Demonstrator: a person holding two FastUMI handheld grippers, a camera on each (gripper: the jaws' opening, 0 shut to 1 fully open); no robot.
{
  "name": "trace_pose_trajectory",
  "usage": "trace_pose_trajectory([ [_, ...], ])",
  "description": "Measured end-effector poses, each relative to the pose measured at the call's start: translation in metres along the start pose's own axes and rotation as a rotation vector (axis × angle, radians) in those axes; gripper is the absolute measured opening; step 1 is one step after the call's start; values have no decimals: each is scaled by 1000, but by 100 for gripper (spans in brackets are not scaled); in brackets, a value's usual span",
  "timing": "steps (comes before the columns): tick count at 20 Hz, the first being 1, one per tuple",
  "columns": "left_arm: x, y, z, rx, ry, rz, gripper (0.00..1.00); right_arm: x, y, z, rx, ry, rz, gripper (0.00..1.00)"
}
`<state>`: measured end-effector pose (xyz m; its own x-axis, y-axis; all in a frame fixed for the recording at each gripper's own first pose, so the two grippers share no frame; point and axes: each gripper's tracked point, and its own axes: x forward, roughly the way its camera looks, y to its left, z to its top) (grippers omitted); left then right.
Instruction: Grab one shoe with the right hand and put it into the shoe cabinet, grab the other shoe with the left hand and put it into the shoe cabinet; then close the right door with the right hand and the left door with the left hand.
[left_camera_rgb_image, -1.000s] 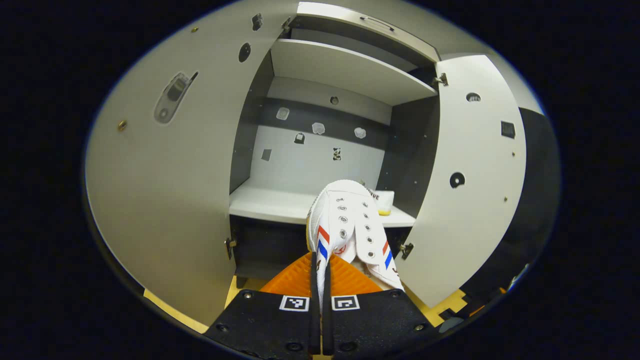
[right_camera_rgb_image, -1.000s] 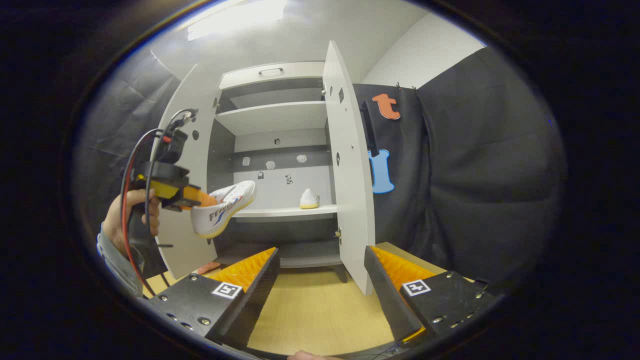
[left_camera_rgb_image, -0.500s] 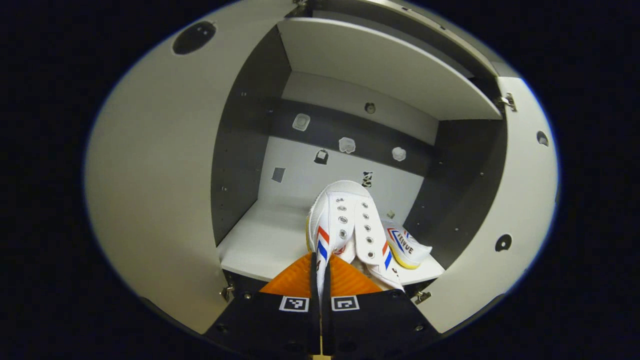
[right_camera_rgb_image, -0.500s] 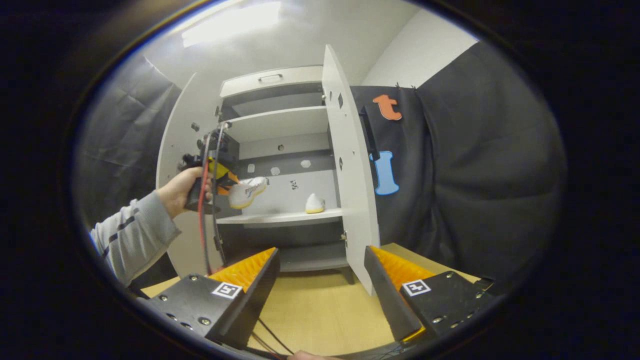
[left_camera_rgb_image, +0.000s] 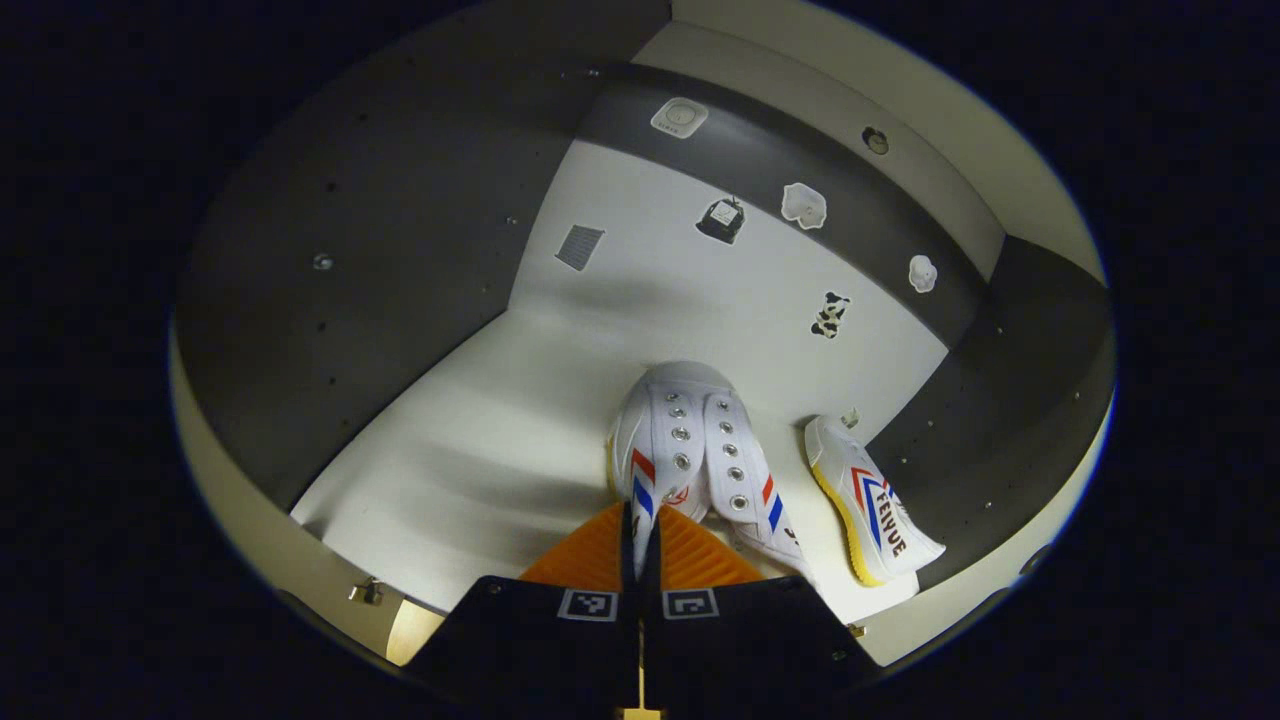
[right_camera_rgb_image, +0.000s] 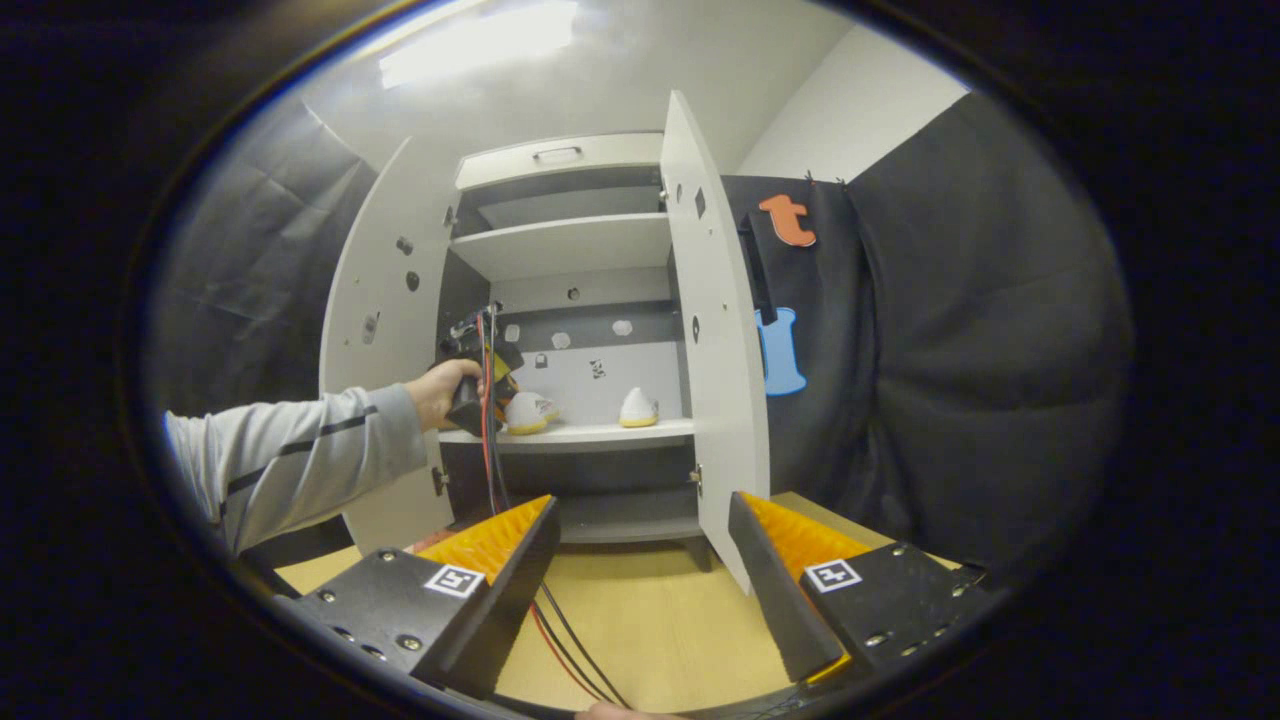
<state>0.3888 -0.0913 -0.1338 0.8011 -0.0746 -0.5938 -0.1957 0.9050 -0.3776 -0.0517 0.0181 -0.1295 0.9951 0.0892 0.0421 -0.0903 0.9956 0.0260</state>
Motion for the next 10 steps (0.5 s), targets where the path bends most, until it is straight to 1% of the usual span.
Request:
trace_pose_trajectory([
  [2,12,7,6,37,2,38,2,2,3,-4,-9,12,5,100],
  [3,16,6,4,23,15,32,3,3,4,-4,-4,15,12,100],
  [4,17,2,4,29,32,10,2,3,3,-5,4,17,13,100],
  [6,19,-1,3,91,52,-28,2,5,-3,-5,13,18,2,100],
  [8,21,-7,3,131,61,-54,5,4,-9,-3,16,14,-14,100],
  [9,20,-6,3,154,64,-51,7,4,-9,-3,19,12,-17,100],
  [10,18,-9,2,160,70,-53,12,4,-11,-1,25,8,-22,100],
])
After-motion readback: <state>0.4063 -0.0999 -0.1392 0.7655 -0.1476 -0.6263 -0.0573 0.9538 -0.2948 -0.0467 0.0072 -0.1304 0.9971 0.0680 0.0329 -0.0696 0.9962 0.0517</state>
